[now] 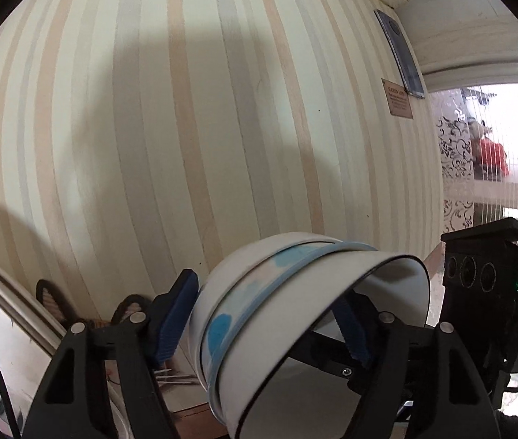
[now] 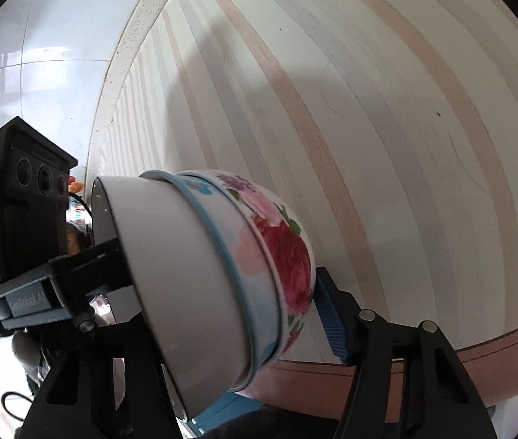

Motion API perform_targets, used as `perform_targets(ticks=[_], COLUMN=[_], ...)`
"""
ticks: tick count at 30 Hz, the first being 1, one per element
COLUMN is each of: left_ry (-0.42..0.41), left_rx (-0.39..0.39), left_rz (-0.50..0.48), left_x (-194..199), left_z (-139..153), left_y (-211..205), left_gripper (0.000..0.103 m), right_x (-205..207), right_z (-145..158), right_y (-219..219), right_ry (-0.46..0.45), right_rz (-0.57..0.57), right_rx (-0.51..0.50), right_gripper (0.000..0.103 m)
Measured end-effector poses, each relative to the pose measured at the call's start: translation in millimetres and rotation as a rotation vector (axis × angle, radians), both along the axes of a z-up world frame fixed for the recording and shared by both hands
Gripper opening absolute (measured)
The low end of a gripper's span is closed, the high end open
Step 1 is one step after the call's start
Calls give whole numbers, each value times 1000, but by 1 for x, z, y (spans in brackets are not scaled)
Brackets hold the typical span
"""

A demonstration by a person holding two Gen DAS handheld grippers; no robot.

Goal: Organize plates and bowls
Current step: 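Carry the bowl stack over the plate stack on the cat mat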

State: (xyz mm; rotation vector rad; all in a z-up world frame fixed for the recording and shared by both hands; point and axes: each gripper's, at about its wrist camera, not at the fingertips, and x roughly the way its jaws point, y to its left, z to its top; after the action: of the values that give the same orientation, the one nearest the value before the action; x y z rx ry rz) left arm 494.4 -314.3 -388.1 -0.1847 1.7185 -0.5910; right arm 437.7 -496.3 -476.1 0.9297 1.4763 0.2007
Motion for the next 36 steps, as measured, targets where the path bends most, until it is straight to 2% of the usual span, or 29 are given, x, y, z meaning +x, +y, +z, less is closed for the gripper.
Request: perform_targets(ticks=[20,27,36], left_ry=[-46,-45,-75], left_rx=[36,35,38], left_rz=[117,176,239], left_x=[-2,-3,-1], left_z=[19,32,55], left_y=[-5,13,53], left_gripper=[70,70,70], right_x=[20,25,37], right_z=[15,28,53], right_y=[-13,-1,37], right_ry=[-18,-19,-46], right_rz=[119,167,221], right_rx=[24,29,40], right_gripper=[62,62,62])
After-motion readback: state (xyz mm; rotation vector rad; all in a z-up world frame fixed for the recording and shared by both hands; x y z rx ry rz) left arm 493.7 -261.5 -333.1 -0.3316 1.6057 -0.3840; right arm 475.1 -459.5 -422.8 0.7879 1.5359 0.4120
